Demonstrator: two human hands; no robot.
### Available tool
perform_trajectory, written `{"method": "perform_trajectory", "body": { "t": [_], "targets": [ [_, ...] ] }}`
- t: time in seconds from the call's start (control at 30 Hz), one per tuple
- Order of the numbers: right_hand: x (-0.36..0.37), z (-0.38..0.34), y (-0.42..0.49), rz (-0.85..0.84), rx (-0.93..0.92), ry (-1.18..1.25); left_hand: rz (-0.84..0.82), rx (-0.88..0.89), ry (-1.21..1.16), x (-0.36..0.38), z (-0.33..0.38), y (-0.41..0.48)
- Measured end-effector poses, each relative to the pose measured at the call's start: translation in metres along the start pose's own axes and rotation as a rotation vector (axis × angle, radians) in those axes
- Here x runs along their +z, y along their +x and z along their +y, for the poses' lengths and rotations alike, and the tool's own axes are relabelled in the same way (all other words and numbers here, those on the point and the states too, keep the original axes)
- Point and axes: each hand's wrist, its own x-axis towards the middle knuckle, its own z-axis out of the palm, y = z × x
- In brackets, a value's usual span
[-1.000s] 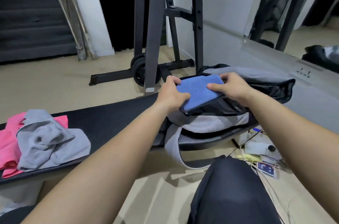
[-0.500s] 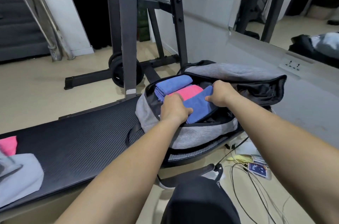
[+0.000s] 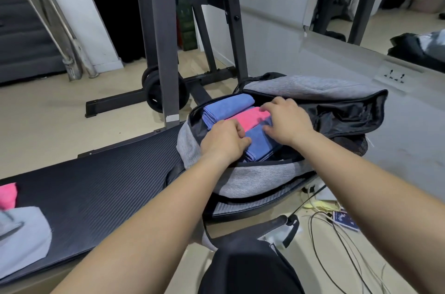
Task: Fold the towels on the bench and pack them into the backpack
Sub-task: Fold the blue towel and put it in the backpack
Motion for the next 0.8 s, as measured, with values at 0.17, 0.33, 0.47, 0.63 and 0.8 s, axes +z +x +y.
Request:
{"method": "perform_trajectory", "body": {
  "t": [0.17, 0.33, 0.47, 0.63, 0.8],
  "targets": [
    [-0.012, -0.007, -0.013, -0.400, -0.046, 0.020, -0.034, 0.023, -0.220, -0.004, -0.014, -0.018],
    [0.000, -0.022, -0.020, -0.554, 0.027, -0.127, -0.049, 0.017, -0.280, 0.005, -0.033, -0.041],
    [0.008, -0.021, -0.023, -0.565, 0.025, -0.074, -0.106, 0.004, -0.328, 0.004, -0.044, -0.050],
    [0.020, -0.022, -0.026, -0.505, 0.016, -0.042, -0.168, -0.005, -0.253, 0.006, -0.049, -0.051],
    [0.027, -0.026, -0.024, -0.449, 0.008, -0.030, -0.161, -0.008, -0.198, 0.013, -0.054, -0.053]
  ]
}}
